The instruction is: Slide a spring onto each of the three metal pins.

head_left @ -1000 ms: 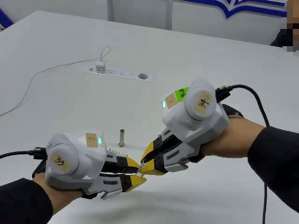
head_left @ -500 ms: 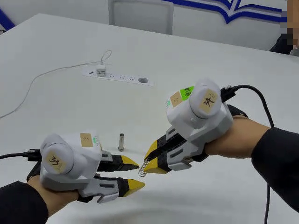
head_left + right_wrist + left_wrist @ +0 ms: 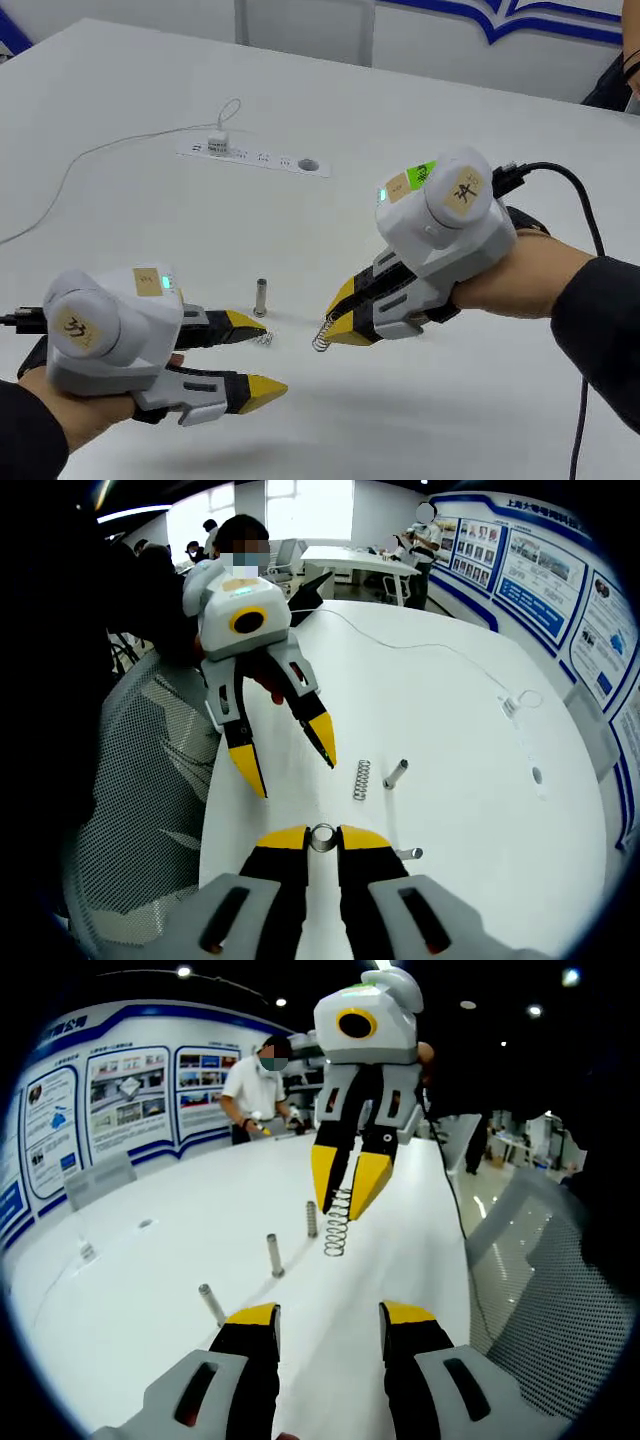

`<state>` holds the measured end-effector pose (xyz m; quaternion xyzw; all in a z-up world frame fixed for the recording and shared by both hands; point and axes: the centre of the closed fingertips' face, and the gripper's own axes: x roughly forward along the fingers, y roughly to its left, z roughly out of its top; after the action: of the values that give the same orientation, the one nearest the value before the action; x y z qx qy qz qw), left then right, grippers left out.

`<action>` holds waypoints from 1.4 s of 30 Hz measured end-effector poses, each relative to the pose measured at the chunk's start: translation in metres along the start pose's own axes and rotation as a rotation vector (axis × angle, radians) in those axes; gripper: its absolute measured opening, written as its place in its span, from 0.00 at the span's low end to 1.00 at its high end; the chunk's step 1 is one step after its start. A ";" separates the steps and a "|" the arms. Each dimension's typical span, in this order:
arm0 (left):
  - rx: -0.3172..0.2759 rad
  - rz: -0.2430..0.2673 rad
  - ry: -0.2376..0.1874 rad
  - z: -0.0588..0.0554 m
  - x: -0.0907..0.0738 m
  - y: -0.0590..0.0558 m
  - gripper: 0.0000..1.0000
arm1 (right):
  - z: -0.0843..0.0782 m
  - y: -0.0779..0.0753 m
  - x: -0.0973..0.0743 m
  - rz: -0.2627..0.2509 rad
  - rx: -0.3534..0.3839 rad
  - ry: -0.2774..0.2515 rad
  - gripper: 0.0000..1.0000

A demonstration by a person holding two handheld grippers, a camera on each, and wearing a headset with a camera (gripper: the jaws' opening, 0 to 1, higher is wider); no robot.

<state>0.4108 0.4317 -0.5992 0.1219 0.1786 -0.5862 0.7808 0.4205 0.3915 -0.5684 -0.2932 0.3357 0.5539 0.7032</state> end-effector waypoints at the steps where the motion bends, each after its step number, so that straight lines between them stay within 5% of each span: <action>1: -0.003 0.008 -0.001 -0.001 -0.002 0.002 0.41 | -0.001 -0.002 -0.001 -0.005 0.002 0.001 0.12; 12: -0.050 0.088 -0.012 -0.006 -0.026 0.021 0.48 | -0.010 -0.035 -0.011 -0.081 0.040 0.024 0.12; 24: -0.074 0.107 -0.017 -0.011 -0.026 0.019 0.51 | -0.024 -0.069 -0.011 -0.148 0.093 0.058 0.12; 42: -0.089 0.109 -0.011 -0.014 -0.023 0.017 0.53 | -0.032 -0.082 0.011 -0.140 0.142 0.097 0.12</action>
<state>0.4190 0.4623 -0.6025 0.0936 0.1933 -0.5350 0.8171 0.4980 0.3552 -0.5930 -0.2915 0.3864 0.4635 0.7422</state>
